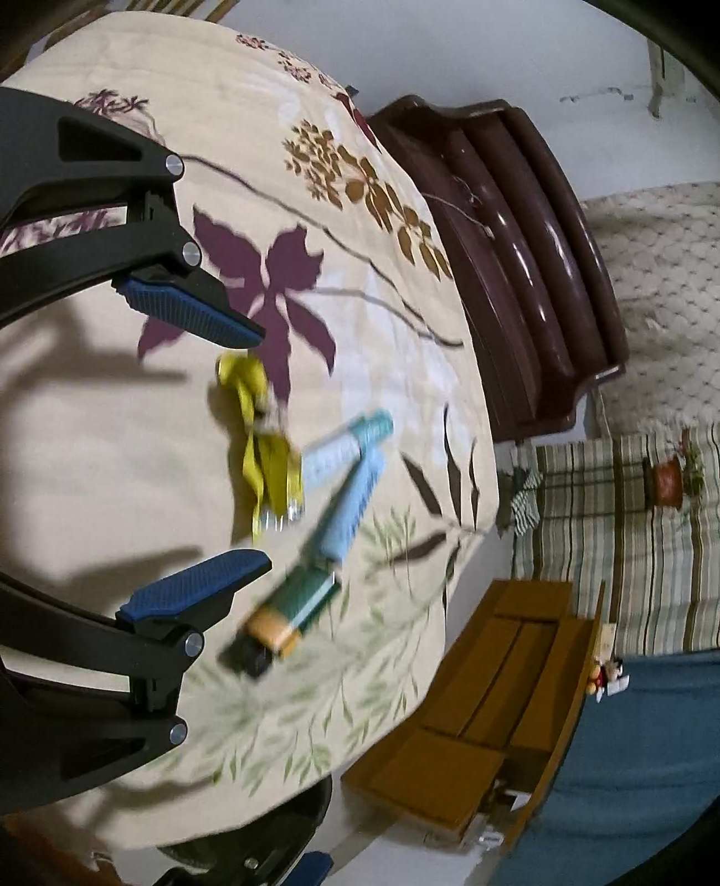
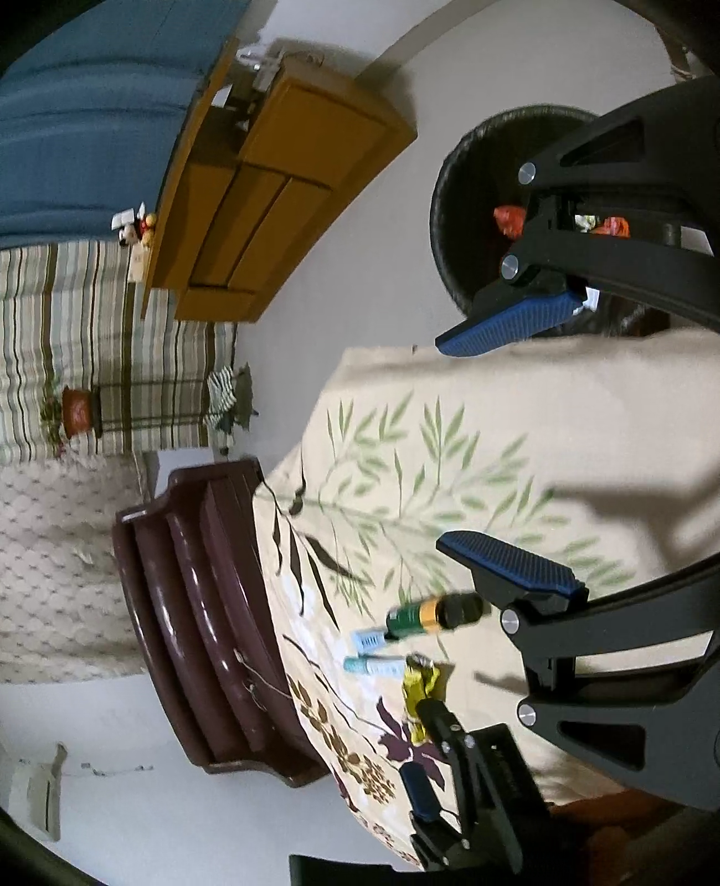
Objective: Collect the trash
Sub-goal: 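Move both open tools back over the bed toward the yellow wrapper, then grasp the yellow wrapper with the left tool, then grasp the green-and-orange can with the right tool while the left tool holds the yellow wrapper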
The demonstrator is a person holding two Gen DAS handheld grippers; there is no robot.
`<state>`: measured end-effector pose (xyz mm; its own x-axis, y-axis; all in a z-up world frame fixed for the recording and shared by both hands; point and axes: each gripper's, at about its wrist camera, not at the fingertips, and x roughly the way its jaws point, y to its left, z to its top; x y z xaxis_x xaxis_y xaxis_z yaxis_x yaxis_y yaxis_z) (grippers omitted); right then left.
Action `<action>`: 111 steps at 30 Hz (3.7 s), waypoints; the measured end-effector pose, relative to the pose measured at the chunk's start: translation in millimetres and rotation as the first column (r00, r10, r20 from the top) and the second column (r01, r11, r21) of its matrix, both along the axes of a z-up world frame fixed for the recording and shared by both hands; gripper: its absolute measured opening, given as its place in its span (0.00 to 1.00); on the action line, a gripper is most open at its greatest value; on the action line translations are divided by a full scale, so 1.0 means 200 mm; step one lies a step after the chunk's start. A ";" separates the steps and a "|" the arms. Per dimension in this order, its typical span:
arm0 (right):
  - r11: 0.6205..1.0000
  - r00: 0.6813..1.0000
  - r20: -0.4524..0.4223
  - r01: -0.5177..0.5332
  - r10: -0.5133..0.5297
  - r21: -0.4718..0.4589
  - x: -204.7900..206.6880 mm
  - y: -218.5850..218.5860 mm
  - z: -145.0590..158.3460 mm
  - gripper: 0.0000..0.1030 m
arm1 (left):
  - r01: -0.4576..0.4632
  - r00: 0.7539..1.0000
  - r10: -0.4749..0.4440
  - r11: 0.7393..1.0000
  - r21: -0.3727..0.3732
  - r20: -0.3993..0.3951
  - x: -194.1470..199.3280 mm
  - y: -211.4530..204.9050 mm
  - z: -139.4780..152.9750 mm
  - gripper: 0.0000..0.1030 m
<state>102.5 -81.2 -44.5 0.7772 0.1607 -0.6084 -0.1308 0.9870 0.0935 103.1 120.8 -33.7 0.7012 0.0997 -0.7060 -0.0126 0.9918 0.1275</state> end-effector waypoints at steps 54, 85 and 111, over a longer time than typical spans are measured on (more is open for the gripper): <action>1.000 0.999 -0.043 -0.024 0.025 0.018 0.07 0.13 -0.06 0.62 | 0.198 0.972 -0.202 0.979 -0.051 -0.122 0.22 0.01 -0.13 0.42; 0.984 0.982 -0.077 -0.174 0.172 -0.027 0.18 0.41 -0.05 0.54 | 0.006 0.999 -0.012 0.992 -0.123 -0.045 -0.03 0.26 0.01 0.22; 0.972 0.960 -0.197 -0.220 0.200 -0.085 0.35 0.59 -0.18 0.23 | -0.077 0.996 0.071 0.988 -0.135 -0.053 -0.02 0.45 -0.04 0.22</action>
<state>171.7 37.7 -79.7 0.6043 0.2353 -0.7612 -0.3265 0.9446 0.0328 99.1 211.3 -41.9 0.6604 0.0501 -0.7492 -0.0837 0.9965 -0.0072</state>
